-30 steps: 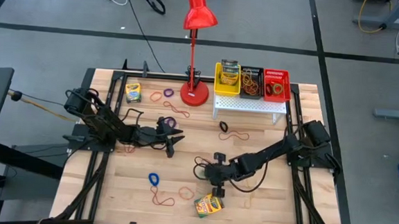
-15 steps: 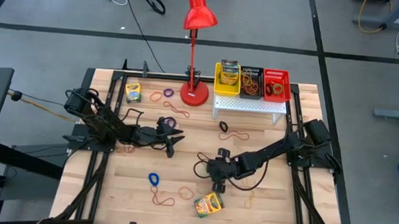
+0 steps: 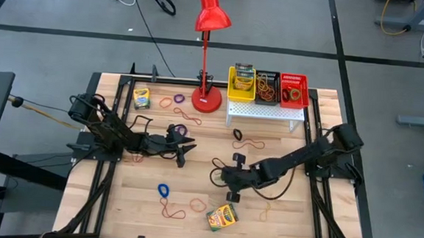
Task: Pick & Place Office Desk Supplies
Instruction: Put the green spring keychain into the red bin on the shelf
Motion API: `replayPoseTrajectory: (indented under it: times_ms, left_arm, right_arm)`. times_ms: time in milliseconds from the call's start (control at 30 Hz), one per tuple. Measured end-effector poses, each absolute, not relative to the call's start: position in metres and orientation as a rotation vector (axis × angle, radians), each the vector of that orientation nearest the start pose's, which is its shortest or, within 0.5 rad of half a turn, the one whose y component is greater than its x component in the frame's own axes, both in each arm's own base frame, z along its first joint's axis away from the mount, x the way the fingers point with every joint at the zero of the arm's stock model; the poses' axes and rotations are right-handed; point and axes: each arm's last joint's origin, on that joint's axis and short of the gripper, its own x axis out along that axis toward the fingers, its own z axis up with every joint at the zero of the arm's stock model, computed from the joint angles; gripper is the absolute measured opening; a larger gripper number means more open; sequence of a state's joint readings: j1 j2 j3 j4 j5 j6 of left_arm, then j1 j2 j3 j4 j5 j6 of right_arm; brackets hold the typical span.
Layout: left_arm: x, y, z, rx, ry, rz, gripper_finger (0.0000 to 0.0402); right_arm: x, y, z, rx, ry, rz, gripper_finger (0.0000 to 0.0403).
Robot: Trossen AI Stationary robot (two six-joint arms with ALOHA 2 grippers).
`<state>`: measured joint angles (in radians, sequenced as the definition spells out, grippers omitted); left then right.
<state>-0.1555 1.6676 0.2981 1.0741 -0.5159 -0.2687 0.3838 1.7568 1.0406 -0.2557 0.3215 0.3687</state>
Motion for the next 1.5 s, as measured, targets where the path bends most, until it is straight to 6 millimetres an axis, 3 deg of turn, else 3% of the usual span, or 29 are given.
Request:
replayPoseTrajectory:
  times_ms: [233,400,567,800,1300,1500]
  left_arm:
    - [0.241,-0.023,0.111,-0.166,0.230,0.393,0.0126]
    - [0.242,-0.023,0.111,-0.167,0.229,0.392,0.0126]
    - [0.241,-0.023,0.111,-0.166,0.230,0.392,0.0126]
    - [0.241,-0.023,0.111,-0.166,0.231,0.392,0.0126]
    - [0.241,-0.023,0.111,-0.166,0.231,0.392,0.0126]
    - [0.241,-0.023,0.111,-0.166,0.230,0.392,0.0126]
  right_arm:
    - [0.305,0.113,0.212,-0.037,0.830,-0.158,0.0016]
    - [0.278,0.096,0.251,-0.059,0.799,-0.210,0.0016]
    - [0.246,0.057,0.291,-0.002,0.745,-0.303,0.0016]
    - [0.201,-0.001,0.324,0.033,0.709,-0.485,0.0016]
    - [0.144,-0.119,0.329,0.071,0.826,-1.009,0.0016]
    - [0.129,-0.152,0.317,0.224,0.879,-1.043,0.0016]
